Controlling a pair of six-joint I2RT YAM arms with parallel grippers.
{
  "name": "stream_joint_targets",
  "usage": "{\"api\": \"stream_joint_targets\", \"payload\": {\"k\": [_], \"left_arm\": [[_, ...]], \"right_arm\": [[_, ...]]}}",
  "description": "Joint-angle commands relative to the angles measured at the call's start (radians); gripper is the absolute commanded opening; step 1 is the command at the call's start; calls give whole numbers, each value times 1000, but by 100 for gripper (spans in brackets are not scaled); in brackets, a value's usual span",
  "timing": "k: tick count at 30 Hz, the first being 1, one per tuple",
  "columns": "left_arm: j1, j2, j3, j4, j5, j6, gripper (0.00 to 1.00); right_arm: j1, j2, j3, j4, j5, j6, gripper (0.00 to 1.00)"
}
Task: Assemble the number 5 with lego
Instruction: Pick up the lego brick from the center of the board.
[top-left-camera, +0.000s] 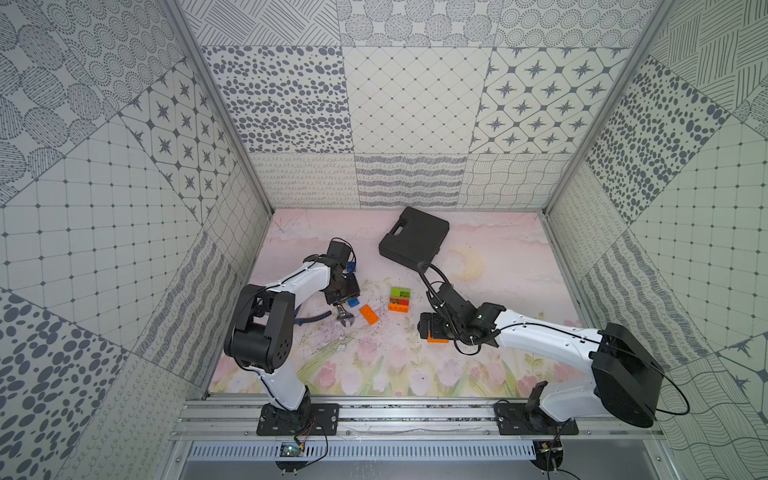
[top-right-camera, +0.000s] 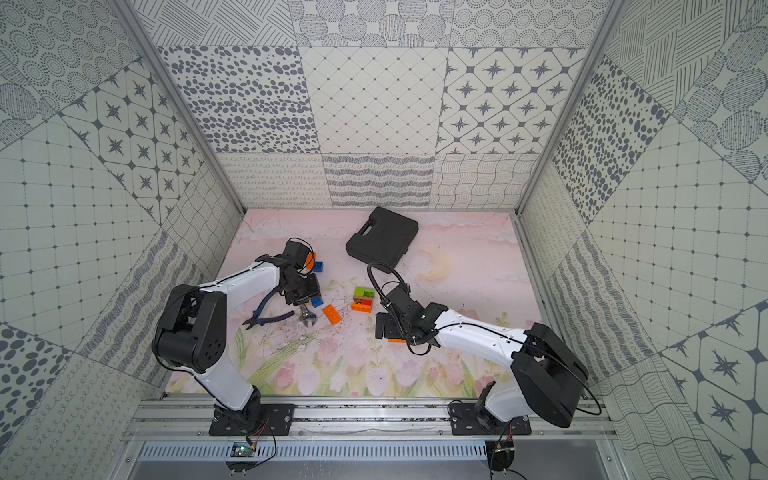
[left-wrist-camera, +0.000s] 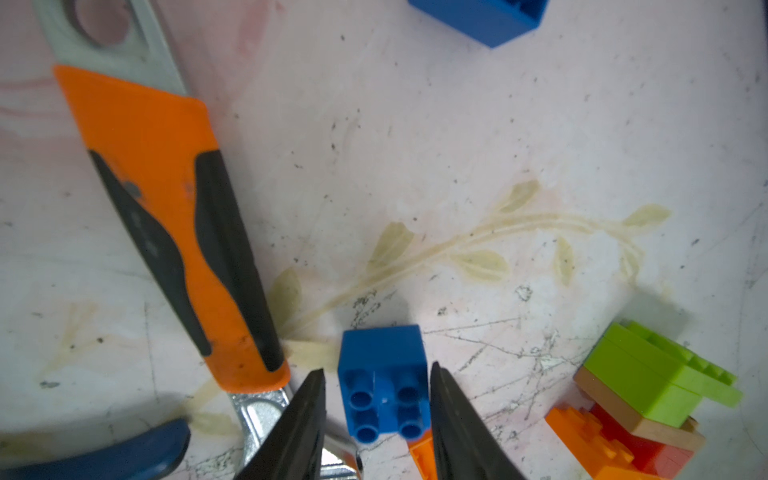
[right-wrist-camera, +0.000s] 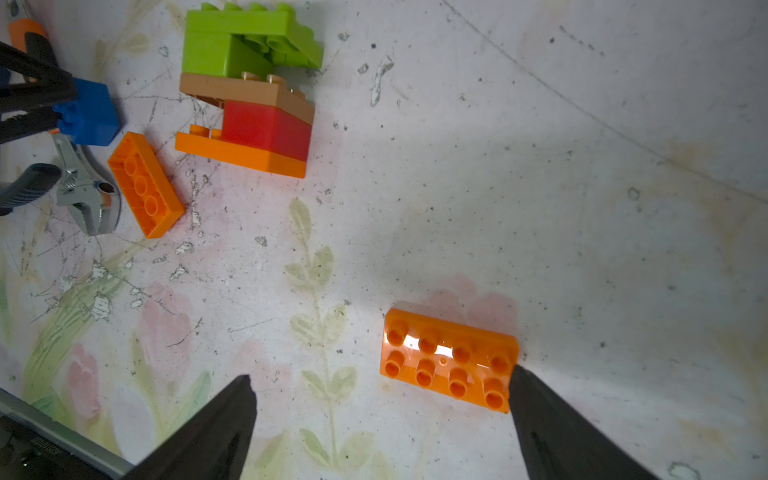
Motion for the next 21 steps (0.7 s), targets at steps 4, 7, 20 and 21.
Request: {"api": "stream_joint_targets", "payload": {"k": [4, 7, 20, 21], "left_arm": [[-9, 26, 17, -51, -4, 8, 48], [-21, 39, 26, -53, -1, 6, 47], [-61, -13, 16, -92, -120, -19, 40], [-62, -9, 20, -96, -118, -17, 43]], "right_arm": [[-4, 1, 21, 4, 7, 13, 99], [-4, -2, 21, 3, 5, 15, 99], [-3, -50, -13, -6, 32, 40, 99], [-4, -48, -13, -7, 30, 40, 99]]}}
